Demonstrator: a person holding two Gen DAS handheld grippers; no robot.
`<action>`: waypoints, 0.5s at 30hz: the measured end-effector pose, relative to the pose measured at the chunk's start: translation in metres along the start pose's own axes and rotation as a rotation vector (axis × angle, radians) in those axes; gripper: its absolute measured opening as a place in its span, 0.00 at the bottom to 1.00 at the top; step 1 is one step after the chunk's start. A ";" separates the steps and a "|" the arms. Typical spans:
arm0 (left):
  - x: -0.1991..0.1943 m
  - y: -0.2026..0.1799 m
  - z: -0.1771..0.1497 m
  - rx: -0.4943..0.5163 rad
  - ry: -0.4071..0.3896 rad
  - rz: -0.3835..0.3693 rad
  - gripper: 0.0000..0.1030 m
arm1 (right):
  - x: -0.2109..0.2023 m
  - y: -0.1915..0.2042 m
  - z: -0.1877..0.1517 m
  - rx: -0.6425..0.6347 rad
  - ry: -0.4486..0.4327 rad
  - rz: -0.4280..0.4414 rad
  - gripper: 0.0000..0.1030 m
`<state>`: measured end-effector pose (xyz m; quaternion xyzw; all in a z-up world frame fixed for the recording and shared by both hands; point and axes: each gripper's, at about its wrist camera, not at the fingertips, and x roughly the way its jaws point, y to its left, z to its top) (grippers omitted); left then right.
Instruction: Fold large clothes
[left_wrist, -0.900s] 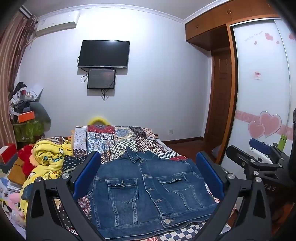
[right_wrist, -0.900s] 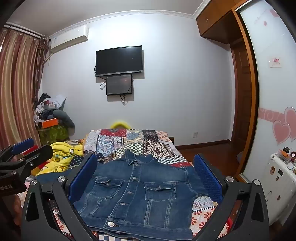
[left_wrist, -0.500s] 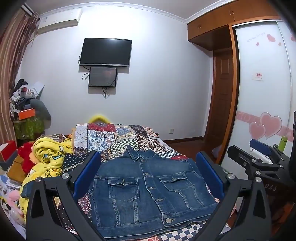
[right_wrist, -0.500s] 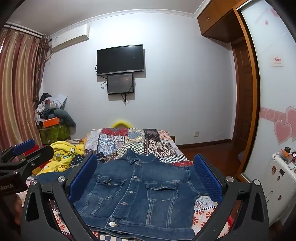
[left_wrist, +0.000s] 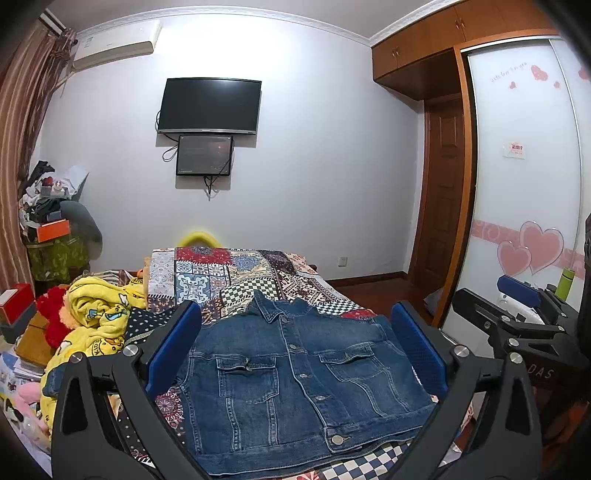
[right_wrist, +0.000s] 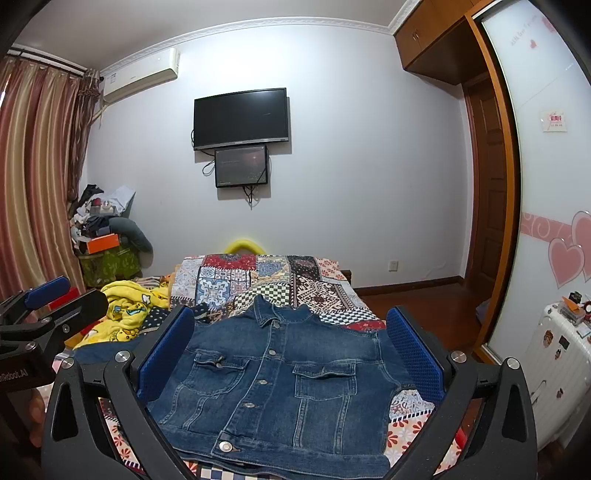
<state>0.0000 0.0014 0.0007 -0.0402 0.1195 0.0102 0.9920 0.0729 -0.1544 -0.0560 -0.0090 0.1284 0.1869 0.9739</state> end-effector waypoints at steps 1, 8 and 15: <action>0.000 0.000 0.000 0.000 0.000 0.000 1.00 | -0.001 0.000 -0.002 0.000 -0.001 -0.001 1.00; -0.001 0.001 -0.002 -0.003 0.001 -0.003 1.00 | -0.001 0.000 -0.001 0.000 0.001 0.000 1.00; 0.000 0.001 -0.002 -0.002 0.002 -0.002 1.00 | -0.001 -0.001 -0.001 0.002 0.002 0.001 1.00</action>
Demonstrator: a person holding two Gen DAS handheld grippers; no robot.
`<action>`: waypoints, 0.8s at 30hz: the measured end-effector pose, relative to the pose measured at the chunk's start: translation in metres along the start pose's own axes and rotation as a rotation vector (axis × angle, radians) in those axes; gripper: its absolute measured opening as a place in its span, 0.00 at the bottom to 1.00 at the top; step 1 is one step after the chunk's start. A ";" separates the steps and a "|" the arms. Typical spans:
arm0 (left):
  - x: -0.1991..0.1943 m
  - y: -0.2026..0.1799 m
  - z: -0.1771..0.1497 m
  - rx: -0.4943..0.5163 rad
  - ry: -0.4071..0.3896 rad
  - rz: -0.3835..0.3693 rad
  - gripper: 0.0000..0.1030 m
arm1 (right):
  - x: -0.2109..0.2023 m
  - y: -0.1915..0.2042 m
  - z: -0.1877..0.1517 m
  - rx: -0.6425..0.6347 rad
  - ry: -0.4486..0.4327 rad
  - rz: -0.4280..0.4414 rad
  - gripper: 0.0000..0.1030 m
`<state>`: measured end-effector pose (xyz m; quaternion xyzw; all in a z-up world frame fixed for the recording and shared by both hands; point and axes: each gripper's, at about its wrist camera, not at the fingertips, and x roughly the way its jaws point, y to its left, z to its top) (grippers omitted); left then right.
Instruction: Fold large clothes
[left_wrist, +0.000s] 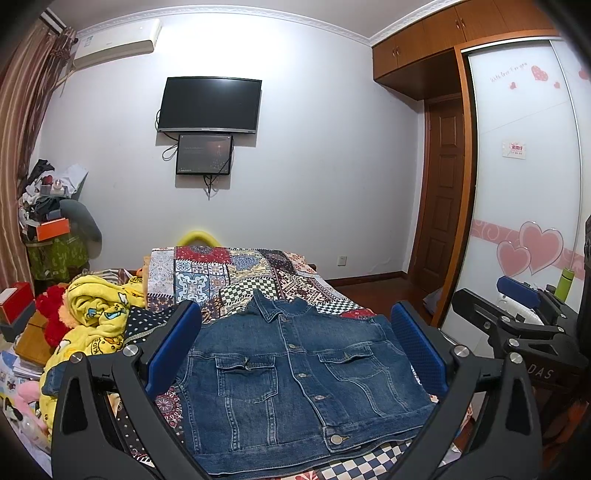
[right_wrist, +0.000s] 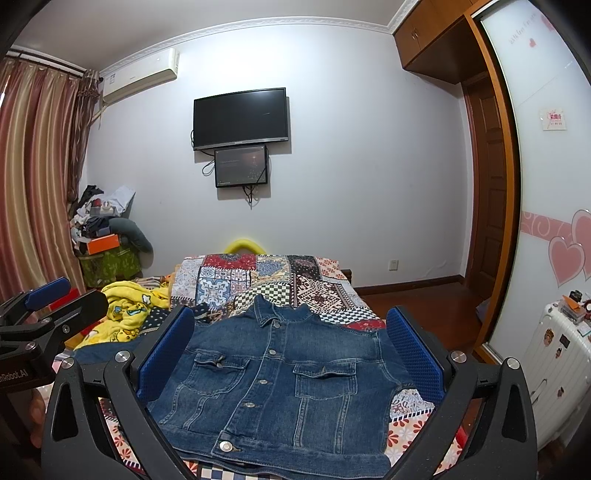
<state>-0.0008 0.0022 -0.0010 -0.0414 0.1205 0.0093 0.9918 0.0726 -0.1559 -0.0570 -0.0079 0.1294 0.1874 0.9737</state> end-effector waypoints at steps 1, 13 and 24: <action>0.001 0.000 0.000 0.000 0.001 0.000 1.00 | 0.000 0.000 0.000 0.000 0.000 0.000 1.00; 0.004 0.002 -0.002 -0.003 0.011 0.004 1.00 | 0.000 0.000 0.000 0.001 0.001 0.000 1.00; 0.006 0.003 -0.004 -0.006 0.014 0.002 1.00 | 0.000 0.000 0.000 0.002 0.001 0.000 1.00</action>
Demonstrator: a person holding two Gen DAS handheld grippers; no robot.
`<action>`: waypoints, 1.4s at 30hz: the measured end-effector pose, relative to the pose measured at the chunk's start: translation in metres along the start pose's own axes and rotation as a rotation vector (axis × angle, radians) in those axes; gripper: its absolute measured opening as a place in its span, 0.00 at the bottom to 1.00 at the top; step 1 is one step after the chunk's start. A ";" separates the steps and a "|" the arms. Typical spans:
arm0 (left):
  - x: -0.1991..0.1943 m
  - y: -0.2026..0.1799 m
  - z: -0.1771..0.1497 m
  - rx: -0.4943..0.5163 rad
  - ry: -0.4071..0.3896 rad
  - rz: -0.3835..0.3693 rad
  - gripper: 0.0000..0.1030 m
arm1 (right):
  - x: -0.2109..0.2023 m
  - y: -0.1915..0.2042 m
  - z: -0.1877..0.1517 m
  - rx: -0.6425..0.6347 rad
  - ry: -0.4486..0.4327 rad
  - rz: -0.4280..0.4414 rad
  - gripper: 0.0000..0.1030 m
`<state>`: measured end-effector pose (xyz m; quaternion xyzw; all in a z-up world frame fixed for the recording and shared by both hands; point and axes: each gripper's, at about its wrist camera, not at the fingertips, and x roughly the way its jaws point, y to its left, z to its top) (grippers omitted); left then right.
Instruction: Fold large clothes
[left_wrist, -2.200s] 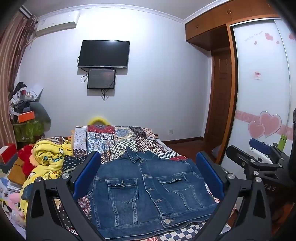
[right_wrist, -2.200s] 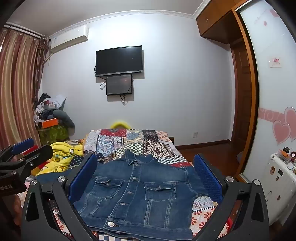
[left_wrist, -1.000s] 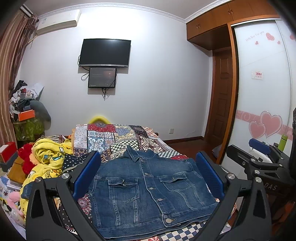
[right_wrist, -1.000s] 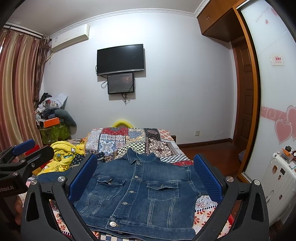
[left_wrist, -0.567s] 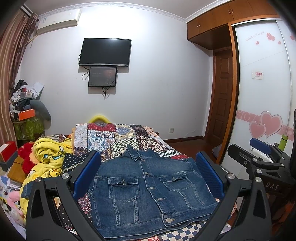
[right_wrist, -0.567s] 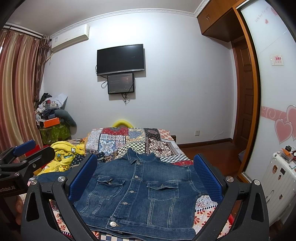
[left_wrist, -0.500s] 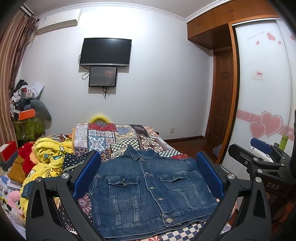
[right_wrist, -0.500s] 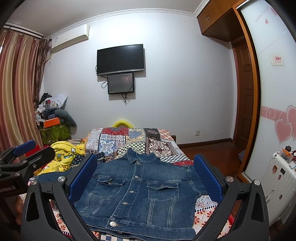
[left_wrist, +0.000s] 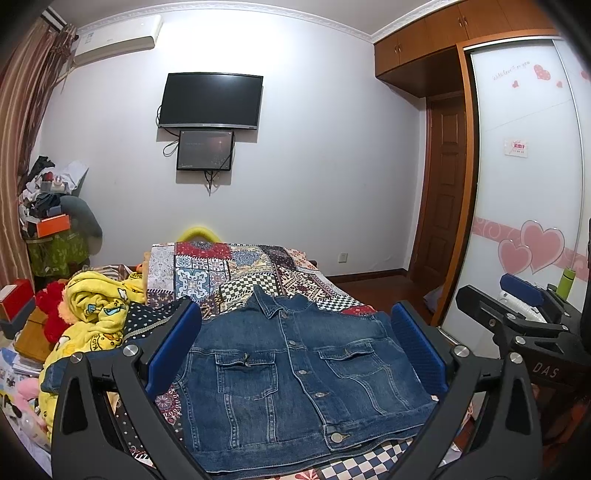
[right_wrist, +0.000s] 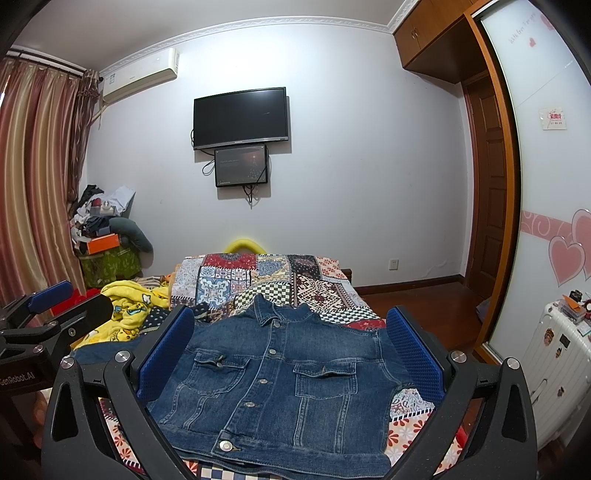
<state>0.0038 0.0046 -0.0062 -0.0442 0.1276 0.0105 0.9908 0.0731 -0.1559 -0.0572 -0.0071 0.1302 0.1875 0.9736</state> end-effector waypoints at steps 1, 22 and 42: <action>0.000 0.000 0.000 0.000 -0.001 0.000 1.00 | 0.000 0.000 0.000 0.000 0.001 0.000 1.00; 0.010 0.010 0.000 -0.020 0.016 0.010 1.00 | 0.007 0.001 -0.003 -0.005 0.024 -0.005 1.00; 0.094 0.134 -0.022 -0.139 0.109 0.234 1.00 | 0.104 0.007 -0.004 -0.065 0.165 -0.006 1.00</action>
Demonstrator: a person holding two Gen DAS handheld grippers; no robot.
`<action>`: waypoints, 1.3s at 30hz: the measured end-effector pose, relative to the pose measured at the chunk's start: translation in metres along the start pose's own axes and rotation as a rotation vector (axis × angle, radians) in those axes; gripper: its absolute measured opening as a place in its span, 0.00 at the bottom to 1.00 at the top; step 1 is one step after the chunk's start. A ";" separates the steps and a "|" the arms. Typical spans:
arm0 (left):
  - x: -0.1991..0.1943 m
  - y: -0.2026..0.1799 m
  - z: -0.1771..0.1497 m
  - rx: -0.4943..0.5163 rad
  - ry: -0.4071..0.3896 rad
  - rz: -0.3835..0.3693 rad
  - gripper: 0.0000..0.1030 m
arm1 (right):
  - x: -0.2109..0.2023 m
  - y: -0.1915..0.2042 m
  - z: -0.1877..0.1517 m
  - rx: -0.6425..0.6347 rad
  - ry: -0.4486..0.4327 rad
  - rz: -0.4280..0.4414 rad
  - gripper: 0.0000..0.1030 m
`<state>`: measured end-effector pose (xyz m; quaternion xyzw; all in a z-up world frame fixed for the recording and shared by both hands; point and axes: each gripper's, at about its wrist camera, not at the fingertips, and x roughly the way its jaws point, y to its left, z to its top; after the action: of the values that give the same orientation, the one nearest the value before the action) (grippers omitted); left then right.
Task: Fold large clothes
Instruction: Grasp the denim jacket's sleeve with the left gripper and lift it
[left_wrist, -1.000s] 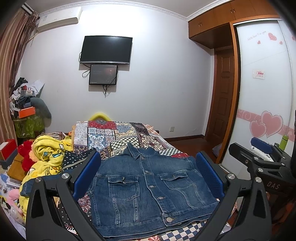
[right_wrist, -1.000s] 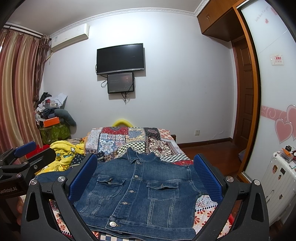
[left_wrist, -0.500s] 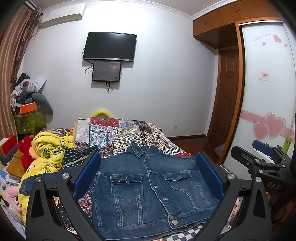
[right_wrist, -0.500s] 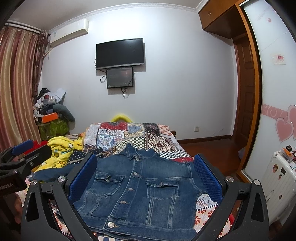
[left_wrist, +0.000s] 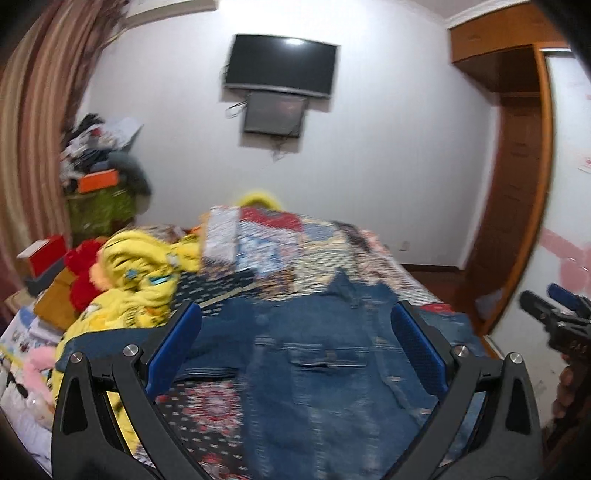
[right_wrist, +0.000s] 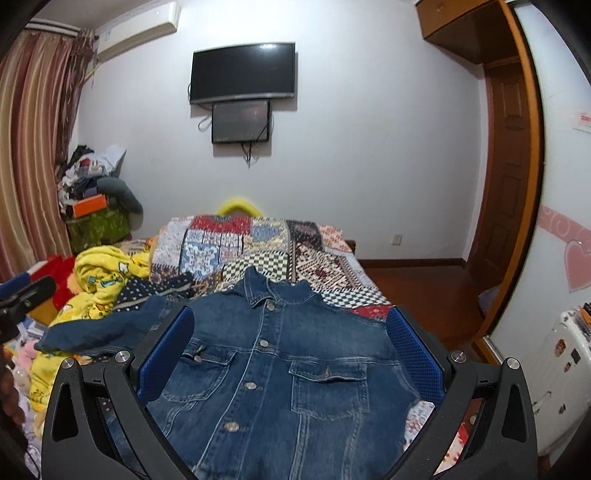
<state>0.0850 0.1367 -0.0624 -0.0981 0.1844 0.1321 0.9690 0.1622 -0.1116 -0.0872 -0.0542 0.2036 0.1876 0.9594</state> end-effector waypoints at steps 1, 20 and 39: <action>0.007 0.010 -0.002 -0.005 0.011 0.012 1.00 | 0.008 0.000 0.000 -0.001 0.012 0.001 1.00; 0.133 0.256 -0.133 -0.699 0.467 -0.038 0.99 | 0.162 -0.012 -0.045 0.026 0.456 0.077 1.00; 0.165 0.330 -0.125 -0.632 0.447 0.298 0.24 | 0.183 -0.010 -0.046 0.013 0.491 0.071 1.00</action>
<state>0.0946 0.4553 -0.2864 -0.3894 0.3529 0.2964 0.7975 0.3036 -0.0673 -0.2038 -0.0847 0.4338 0.2011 0.8742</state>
